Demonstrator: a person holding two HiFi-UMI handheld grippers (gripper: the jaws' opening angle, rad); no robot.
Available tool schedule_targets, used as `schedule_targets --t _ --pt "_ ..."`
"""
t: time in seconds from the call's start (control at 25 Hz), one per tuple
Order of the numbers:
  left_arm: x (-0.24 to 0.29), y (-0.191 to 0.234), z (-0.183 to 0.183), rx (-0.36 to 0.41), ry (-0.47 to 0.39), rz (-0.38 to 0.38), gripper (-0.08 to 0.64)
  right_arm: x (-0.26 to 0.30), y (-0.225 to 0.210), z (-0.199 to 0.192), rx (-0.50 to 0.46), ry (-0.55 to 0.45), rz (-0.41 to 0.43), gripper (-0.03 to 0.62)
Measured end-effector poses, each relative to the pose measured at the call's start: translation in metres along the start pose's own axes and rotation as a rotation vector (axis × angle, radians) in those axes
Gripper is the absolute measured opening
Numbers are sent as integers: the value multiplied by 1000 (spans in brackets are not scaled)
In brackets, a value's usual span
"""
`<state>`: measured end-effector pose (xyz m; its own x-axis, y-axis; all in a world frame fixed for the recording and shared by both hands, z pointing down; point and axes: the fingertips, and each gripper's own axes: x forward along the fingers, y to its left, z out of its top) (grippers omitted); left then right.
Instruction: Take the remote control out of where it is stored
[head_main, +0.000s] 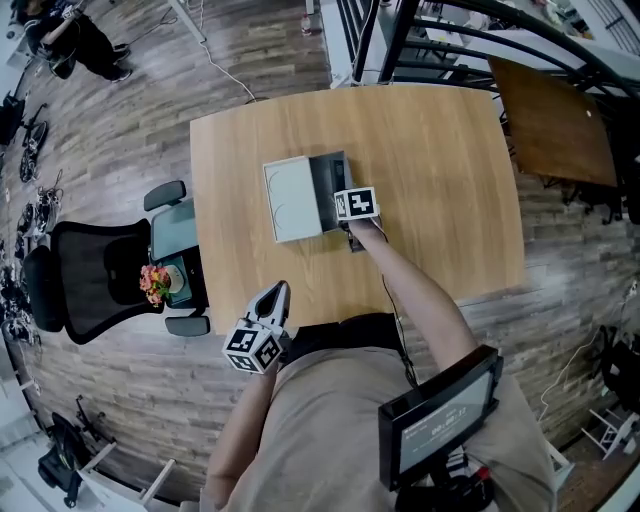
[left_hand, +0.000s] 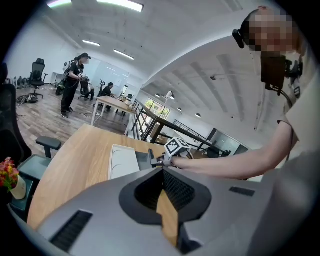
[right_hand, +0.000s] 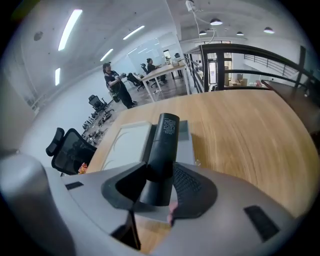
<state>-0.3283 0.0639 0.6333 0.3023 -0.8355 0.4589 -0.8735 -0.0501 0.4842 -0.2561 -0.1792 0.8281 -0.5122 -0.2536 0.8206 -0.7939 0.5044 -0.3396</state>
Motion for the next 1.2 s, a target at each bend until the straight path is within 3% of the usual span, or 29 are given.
schedule_targets --t 0.6,0.92,1.2 --pt "73 -76 30 64 -20 -100 -6 -176 -17 27 22 -205 146 169" --pt "89 -119 24 53 -13 -103 -6 -261 -40 32 45 -279 207 170" --pt "110 -145 23 87 3 -104 -6 -317 -72 28 43 -344 239 170"
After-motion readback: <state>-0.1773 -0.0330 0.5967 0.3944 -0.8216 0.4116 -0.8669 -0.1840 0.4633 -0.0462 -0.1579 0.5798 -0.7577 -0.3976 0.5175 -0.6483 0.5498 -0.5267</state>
